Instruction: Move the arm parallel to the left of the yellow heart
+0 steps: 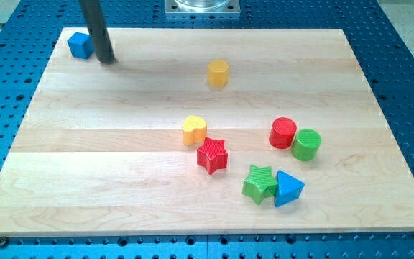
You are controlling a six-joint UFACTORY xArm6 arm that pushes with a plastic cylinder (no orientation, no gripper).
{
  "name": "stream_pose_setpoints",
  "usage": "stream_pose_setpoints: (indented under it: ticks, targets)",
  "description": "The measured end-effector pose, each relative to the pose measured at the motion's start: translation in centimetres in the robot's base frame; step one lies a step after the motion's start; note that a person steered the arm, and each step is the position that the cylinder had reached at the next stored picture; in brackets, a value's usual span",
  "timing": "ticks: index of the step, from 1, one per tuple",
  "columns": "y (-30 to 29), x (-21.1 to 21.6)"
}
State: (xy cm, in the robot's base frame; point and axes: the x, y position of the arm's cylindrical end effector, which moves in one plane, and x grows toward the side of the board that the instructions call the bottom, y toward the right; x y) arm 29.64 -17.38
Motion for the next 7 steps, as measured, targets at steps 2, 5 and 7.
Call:
stream_pose_setpoints:
  ticks: [2, 5, 7]
  targets:
    - [5.2, 5.5]
    - [7.7, 8.9]
    - [7.8, 9.8]
